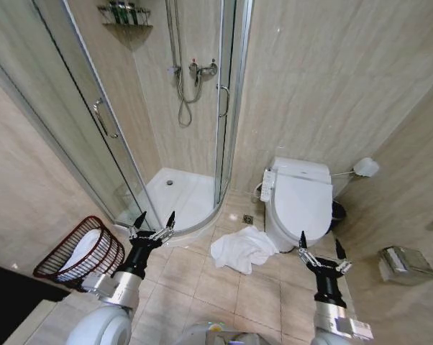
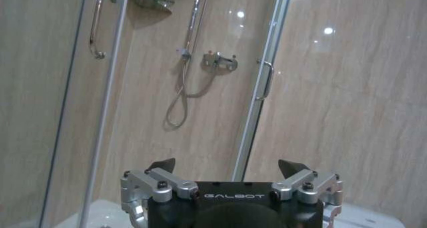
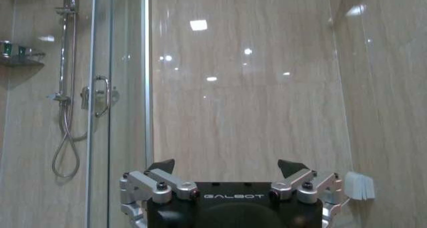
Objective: Discard the used towel into the hamper.
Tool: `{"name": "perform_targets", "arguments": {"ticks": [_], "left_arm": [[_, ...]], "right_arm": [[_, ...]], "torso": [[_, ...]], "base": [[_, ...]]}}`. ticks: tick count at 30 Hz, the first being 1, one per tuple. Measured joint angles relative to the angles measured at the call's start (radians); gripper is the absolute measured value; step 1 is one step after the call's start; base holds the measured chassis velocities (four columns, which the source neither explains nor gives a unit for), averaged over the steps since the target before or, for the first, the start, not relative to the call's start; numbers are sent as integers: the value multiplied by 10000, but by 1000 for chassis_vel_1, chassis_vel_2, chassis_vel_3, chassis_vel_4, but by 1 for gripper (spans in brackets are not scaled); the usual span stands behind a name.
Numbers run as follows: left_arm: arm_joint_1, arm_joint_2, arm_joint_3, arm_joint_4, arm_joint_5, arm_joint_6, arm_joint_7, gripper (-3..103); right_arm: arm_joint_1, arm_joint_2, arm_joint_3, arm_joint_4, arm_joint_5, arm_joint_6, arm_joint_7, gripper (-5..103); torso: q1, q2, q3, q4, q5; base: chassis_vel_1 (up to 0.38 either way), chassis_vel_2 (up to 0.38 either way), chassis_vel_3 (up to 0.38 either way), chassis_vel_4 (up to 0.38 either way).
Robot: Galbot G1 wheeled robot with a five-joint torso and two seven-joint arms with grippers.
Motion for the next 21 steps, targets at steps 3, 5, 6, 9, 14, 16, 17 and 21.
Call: {"name": "perform_targets", "arguments": {"ticks": [3,5,6,9,14,16,17,21], "left_arm": [[0,0,0,0,0,0,0,100],[0,0,0,0,0,0,0,100],[0,0,0,0,0,0,0,100],[0,0,0,0,0,0,0,100],[0,0,0,0,0,0,0,100],[0,0,0,0,0,0,0,100],[0,0,0,0,0,0,0,100],[0,0,0,0,0,0,0,100]], "right_arm": [[15,-9,34,-41,-7,24,41,100],[22,-35,63,-57,-9,45,70,100],[22,-35,63,-57,-9,45,70,100],[41,-91,88,-56,-8,46,78,100],[93,-133,99,-86,-9,29,79,100],[144,-189,191,-178,-9,29,105,100],[144,-189,191,-178,-9,29,105,100],[129,-288,484,-113,50,-69,165,100]], "torso": [[-64,-152,-85,0,0],[-117,-273,-155,0,0],[-117,-273,-155,0,0],[-204,-465,-259,0,0],[-295,-669,-375,0,0],[-353,-798,-444,0,1],[-353,-798,-444,0,1],[-468,-1049,-582,0,0]], "base": [[0,0,0,0],[0,0,0,0],[0,0,0,0],[0,0,0,0],[0,0,0,0],[0,0,0,0],[0,0,0,0],[0,0,0,0]]}}
